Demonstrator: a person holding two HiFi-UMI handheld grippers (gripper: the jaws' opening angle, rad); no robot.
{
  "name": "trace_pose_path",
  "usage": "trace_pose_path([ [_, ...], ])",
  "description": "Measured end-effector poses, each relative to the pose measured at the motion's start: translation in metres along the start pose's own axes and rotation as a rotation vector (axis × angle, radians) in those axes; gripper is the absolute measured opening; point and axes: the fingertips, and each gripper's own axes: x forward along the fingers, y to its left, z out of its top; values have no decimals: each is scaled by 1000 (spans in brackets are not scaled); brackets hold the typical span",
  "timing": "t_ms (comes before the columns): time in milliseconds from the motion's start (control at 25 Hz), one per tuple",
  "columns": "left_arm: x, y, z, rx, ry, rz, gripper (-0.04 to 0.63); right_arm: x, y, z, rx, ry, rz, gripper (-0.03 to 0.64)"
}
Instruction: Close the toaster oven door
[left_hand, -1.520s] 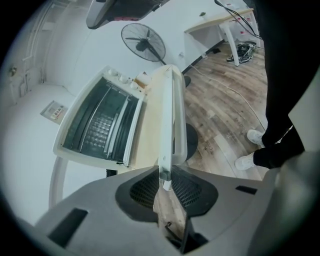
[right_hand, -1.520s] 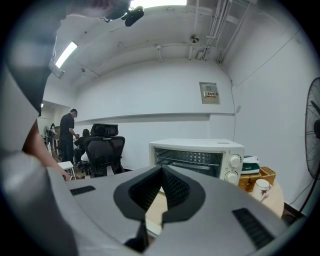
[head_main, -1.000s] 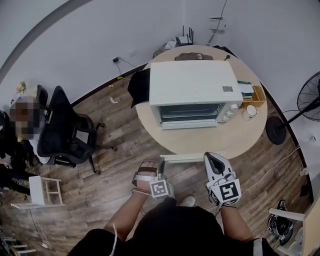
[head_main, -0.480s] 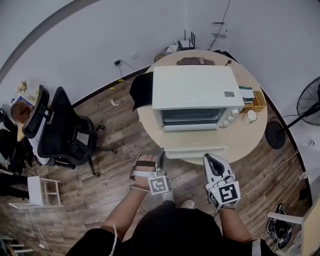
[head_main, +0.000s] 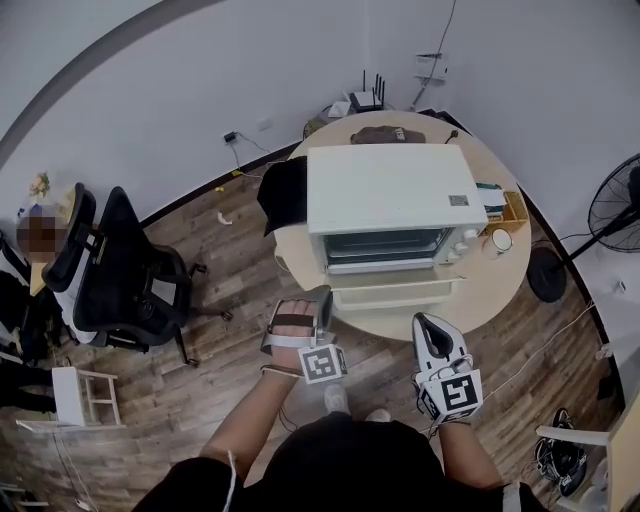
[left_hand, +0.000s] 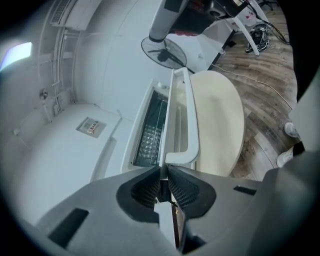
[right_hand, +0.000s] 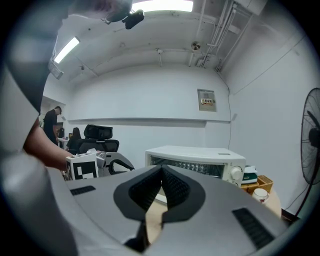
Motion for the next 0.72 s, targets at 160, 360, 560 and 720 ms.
trace_pose_path([
  [160, 9, 12, 0, 4, -13, 10, 38, 0, -4, 3, 10, -13, -57, -3],
  [360, 23, 29, -1, 11, -5, 29, 49, 0, -16, 9, 11, -30, -110, -3],
  [560, 35, 40, -2, 1, 12, 36, 55, 3, -34, 9, 13, -34, -113, -3],
  [720, 43, 47, -3, 0, 47, 51, 60, 6, -44, 6, 19, -20, -79, -3],
])
